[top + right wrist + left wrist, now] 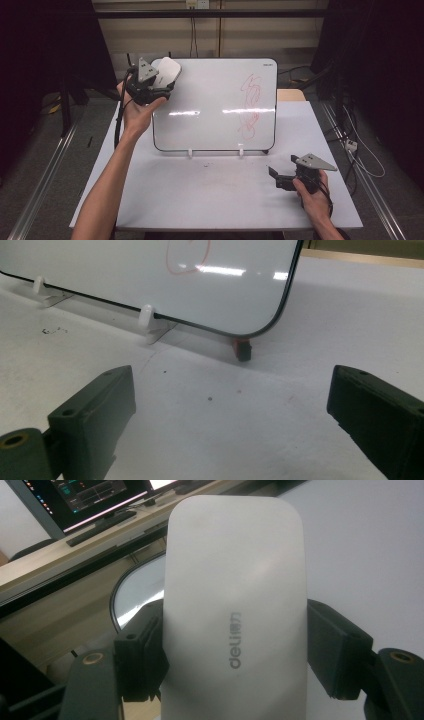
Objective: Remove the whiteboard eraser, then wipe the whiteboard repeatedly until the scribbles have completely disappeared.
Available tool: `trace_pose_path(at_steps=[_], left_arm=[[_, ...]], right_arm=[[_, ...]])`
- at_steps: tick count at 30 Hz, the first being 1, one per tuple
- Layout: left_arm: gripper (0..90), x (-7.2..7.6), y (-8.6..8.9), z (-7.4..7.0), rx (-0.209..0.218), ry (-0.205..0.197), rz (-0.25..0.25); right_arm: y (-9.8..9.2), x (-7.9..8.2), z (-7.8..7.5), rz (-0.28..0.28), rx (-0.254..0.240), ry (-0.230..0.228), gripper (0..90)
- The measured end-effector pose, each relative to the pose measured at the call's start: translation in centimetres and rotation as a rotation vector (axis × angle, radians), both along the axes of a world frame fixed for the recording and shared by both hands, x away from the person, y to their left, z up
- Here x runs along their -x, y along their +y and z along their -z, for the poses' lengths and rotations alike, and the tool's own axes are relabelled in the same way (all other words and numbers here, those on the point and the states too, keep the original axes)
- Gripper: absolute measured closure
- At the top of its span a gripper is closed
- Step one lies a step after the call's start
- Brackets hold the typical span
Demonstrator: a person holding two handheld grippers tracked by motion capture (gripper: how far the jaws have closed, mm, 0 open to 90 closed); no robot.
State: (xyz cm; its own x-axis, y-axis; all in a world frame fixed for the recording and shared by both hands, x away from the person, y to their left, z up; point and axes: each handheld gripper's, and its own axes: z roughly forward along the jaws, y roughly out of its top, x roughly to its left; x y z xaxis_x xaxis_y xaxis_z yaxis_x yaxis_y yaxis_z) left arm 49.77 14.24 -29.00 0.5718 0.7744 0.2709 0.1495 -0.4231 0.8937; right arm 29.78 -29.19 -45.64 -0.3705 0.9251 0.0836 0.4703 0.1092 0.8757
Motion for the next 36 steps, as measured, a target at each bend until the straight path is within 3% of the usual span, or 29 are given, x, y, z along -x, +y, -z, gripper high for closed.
trace_pose_path(at_steps=[7,16,27,32,36], left_arm=[[31.1,1.0,-0.5,0.9,0.024,-0.009,0.002],[31.1,2.0,-2.2,0.8,0.019,-0.01,0.063],[31.1,2.7,-4.2,1.2,0.05,0.001,0.097],[31.1,3.0,-5.2,1.4,0.066,-0.019,0.118],[31.2,3.0,-6.3,1.4,0.043,-0.017,0.138]], right_arm=[[-0.1,0.2,-0.1,-0.001,-0.001,-0.007,5.2],[0.0,-0.2,0.0,0.001,0.0,-0.001,5.4],[-0.2,0.1,0.0,-0.002,-0.003,-0.005,5.2],[-0.4,0.2,0.0,0.0,-0.004,-0.006,4.8],[-0.4,0.3,0.0,0.002,-0.004,-0.007,4.8]])
